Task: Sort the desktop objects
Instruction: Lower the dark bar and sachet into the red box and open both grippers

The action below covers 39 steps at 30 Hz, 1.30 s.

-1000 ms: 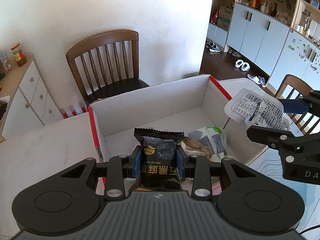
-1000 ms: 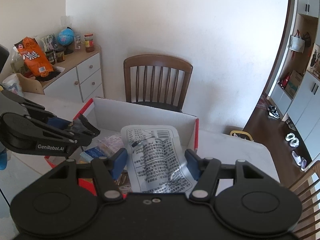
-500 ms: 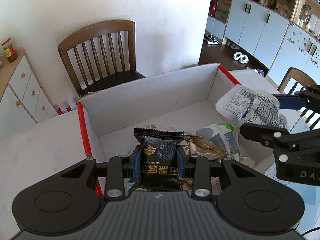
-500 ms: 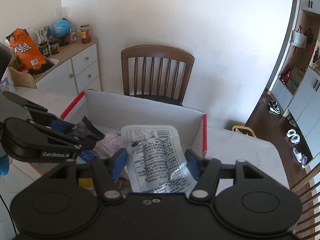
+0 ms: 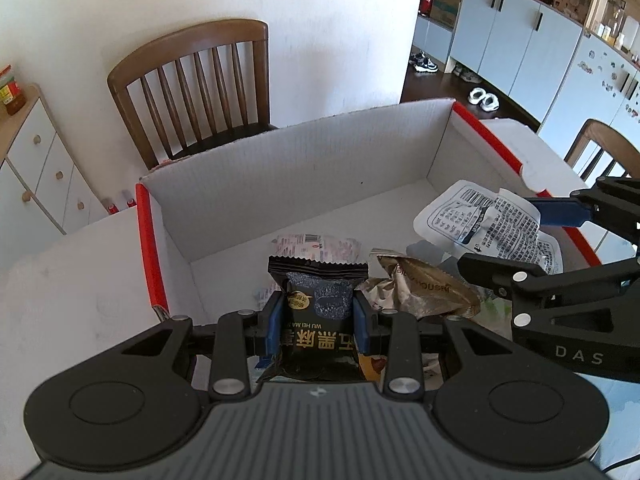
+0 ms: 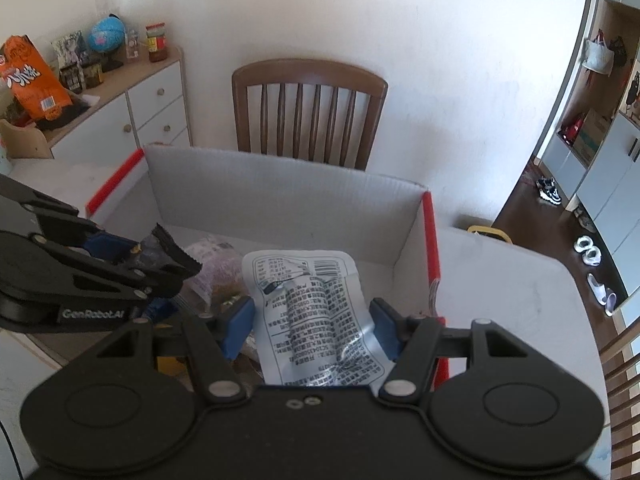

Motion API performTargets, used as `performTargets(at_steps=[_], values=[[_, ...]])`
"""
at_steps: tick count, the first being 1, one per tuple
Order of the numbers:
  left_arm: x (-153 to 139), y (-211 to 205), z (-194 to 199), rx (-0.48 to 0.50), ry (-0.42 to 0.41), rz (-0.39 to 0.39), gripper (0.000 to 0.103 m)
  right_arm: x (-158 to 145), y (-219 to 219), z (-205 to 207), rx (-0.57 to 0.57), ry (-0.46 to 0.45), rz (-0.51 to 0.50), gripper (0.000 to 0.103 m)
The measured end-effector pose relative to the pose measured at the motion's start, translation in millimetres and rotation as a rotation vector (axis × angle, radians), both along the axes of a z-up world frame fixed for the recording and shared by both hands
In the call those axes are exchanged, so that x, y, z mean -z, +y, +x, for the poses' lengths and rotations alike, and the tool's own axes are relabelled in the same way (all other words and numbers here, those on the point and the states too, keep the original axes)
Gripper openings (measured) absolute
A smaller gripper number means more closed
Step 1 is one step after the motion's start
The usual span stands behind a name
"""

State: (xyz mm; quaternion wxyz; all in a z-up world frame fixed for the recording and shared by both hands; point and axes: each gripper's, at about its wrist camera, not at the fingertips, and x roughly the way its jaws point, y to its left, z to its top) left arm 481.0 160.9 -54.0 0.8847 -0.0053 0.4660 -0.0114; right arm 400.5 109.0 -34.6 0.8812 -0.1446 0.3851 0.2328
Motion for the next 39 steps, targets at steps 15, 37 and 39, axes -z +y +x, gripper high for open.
performTargets(at_steps=[15,37,39], values=[[22,-1,7,0.014,0.042,0.025,0.034,16,-5,4,0.016,0.043,-0.015,0.064],[18,-15,2,0.044,0.038,0.018,0.064,-2,-17,-5,0.025,0.009,0.017,0.078],[15,-15,1,0.041,0.033,0.020,0.065,-5,-18,-8,0.025,0.004,0.022,0.078]])
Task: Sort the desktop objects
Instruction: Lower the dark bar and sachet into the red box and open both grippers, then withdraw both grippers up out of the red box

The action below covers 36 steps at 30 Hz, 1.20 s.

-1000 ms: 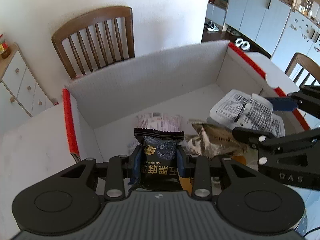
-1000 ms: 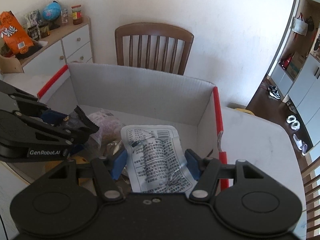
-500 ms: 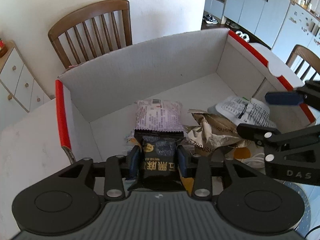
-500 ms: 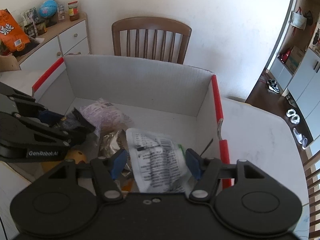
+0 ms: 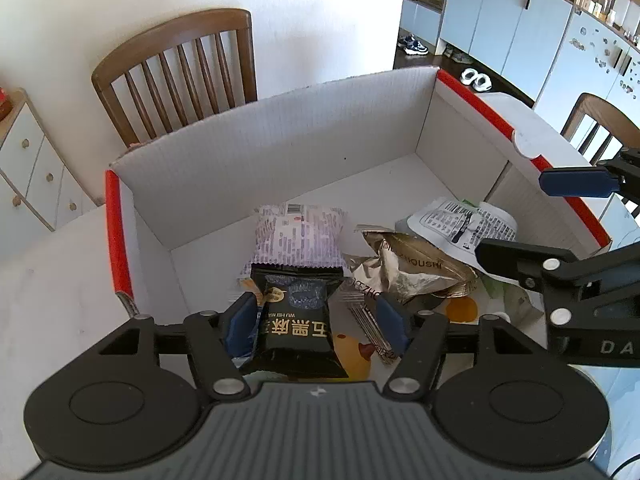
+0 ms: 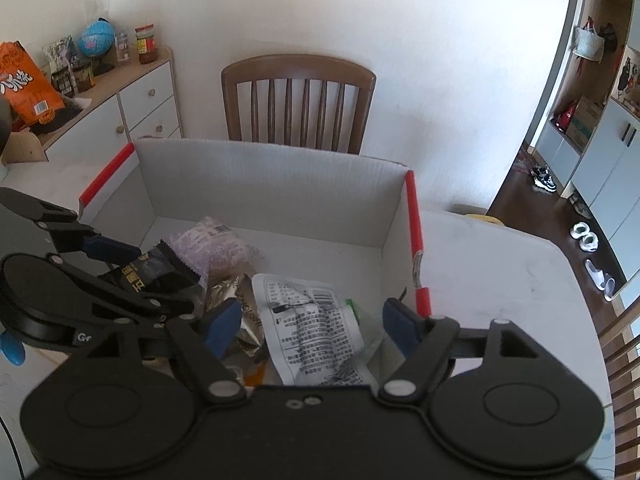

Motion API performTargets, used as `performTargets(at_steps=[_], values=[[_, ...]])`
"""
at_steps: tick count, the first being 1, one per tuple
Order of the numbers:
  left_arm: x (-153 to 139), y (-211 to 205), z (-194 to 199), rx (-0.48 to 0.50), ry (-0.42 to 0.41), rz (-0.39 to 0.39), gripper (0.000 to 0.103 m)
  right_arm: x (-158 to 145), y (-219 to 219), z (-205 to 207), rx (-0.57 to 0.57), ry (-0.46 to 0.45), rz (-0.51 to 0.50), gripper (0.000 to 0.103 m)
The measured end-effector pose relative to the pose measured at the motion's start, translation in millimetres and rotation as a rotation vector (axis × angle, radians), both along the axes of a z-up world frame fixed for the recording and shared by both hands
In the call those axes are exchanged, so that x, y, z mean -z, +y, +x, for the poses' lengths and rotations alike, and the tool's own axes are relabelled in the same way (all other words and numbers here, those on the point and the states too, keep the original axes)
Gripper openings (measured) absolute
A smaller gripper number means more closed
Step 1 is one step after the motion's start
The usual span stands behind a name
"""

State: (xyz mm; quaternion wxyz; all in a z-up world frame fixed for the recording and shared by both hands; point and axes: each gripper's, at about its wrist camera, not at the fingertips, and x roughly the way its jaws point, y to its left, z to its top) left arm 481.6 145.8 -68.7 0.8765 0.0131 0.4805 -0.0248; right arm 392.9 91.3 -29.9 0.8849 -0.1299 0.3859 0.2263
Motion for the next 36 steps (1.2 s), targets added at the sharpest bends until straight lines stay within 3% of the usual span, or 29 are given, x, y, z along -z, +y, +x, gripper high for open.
performTargets(at_steps=[3,16,27,29,36], values=[[-6,0,-3,-0.008,-0.011,0.002,0.071,-6,-3,-2,0.004,-0.007,0.004,0.079],[-35,-10,-29,-0.010,-0.061,0.023,0.072,-32,-17,-26,0.006,-0.042,0.041,0.087],[-55,-21,-56,-0.010,-0.110,-0.005,0.089,-47,-38,-49,0.033,-0.056,0.079,0.098],[-58,-22,-61,-0.017,-0.119,-0.009,0.103,-50,-42,-53,0.040,-0.061,0.091,0.100],[-69,-28,-76,-0.042,-0.141,0.003,0.103,-57,-53,-72,0.043,-0.089,0.105,0.103]])
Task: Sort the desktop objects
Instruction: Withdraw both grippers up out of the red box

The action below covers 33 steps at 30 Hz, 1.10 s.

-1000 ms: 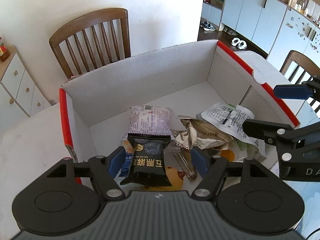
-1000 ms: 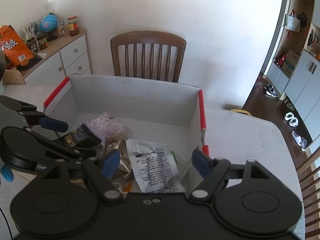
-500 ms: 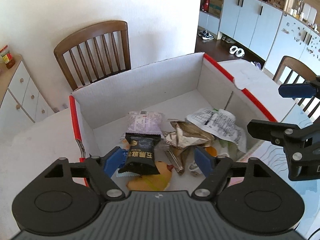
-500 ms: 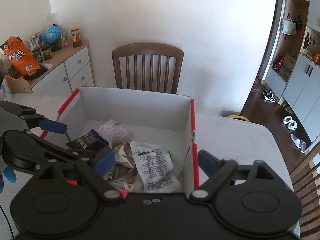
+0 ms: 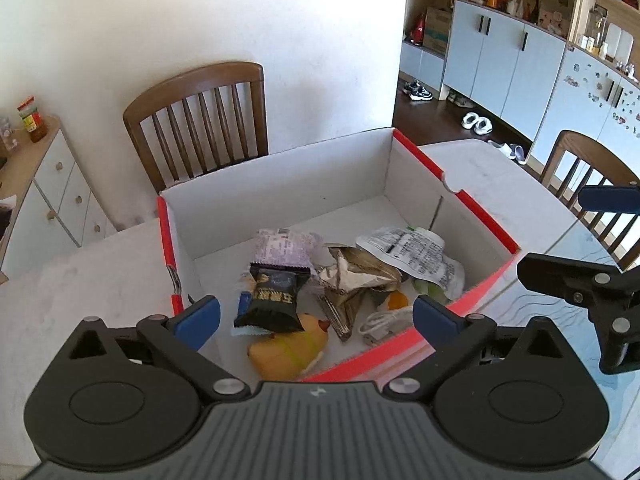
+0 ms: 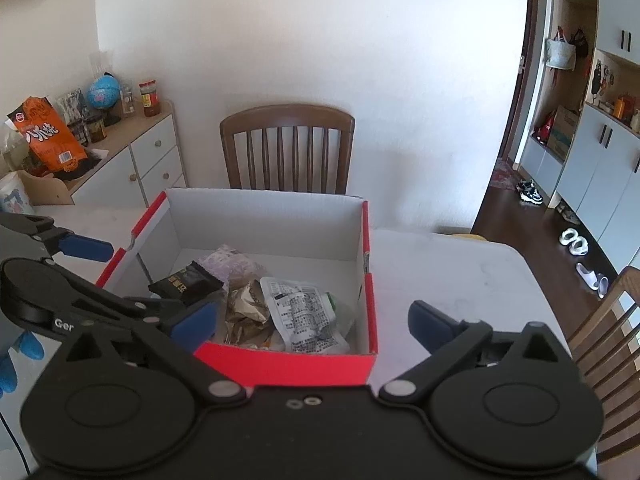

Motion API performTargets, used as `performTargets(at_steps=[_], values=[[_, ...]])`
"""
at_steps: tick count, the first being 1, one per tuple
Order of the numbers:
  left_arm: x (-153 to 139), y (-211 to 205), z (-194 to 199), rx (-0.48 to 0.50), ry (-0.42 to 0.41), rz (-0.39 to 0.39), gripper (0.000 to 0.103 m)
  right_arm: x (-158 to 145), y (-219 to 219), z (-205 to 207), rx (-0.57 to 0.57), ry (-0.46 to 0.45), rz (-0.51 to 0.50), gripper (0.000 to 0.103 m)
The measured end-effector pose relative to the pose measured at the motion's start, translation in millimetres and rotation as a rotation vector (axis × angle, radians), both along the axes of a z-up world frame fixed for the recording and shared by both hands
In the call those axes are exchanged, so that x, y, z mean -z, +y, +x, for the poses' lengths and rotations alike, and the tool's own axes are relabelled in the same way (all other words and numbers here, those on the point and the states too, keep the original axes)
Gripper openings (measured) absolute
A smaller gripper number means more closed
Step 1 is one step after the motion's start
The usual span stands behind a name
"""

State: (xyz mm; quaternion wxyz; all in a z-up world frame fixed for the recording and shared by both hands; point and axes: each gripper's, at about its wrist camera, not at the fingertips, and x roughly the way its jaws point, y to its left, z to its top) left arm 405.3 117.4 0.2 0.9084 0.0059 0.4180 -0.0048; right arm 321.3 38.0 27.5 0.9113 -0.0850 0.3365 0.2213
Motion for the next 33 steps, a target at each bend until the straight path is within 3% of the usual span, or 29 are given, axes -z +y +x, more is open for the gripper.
performTargets(at_steps=[22,33], values=[[-19,-27,-76,-0.013,-0.050,0.023,0.103,-17,-34,-73,-0.046,-0.082,0.029,0.103],[-11,-37,-123,-0.038,-0.055,0.001,0.103,-3,-43,-115,-0.079,-0.101,-0.001,0.103]])
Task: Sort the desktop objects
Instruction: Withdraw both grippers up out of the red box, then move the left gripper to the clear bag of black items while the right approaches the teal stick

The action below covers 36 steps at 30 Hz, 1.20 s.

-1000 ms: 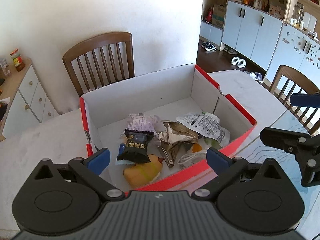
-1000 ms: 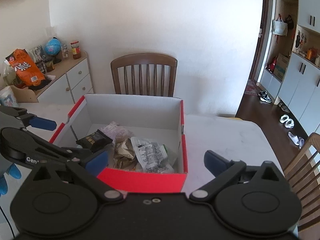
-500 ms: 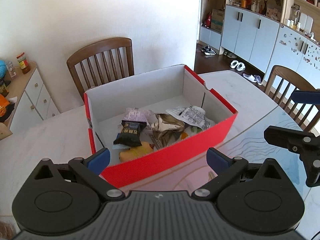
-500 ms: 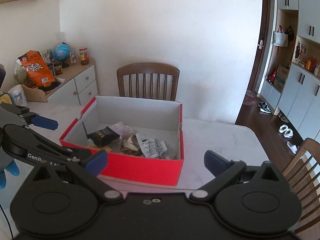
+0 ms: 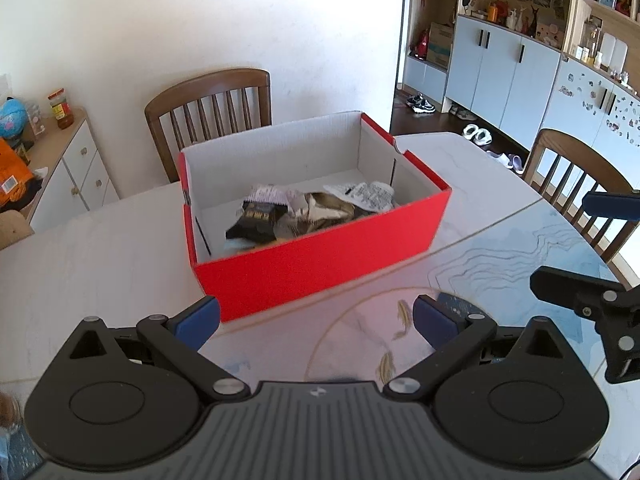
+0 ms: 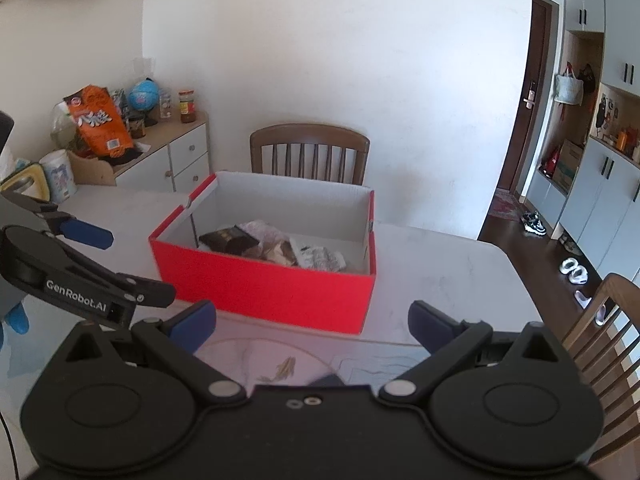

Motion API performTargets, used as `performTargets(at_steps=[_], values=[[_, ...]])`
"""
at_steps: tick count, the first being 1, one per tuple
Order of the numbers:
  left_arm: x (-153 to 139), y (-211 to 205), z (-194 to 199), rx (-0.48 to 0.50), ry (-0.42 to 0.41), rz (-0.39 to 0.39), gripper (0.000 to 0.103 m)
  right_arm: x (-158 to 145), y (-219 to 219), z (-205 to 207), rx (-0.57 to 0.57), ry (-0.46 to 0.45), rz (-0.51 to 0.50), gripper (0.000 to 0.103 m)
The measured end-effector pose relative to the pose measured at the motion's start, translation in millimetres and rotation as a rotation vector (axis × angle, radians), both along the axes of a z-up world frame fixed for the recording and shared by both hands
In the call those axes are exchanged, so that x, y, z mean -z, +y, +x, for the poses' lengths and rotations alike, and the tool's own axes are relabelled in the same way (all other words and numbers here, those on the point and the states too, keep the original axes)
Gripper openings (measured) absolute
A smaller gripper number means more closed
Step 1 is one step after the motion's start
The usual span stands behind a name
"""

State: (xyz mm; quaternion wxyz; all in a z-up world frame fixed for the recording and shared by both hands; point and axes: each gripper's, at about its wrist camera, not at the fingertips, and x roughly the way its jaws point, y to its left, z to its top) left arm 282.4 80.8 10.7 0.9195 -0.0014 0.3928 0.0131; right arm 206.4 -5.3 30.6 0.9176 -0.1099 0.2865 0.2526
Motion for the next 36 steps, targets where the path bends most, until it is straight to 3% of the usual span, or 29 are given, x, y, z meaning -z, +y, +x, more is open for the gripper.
performTargets(at_steps=[16,36], values=[[35,-15,-44,-0.027,-0.026,-0.003,0.103,37,-12,-25,0.000,0.039,-0.016,0.102],[96,-33,-64,0.038,-0.026,0.038,0.103,85,-12,-22,0.000,0.123,-0.068,0.099]])
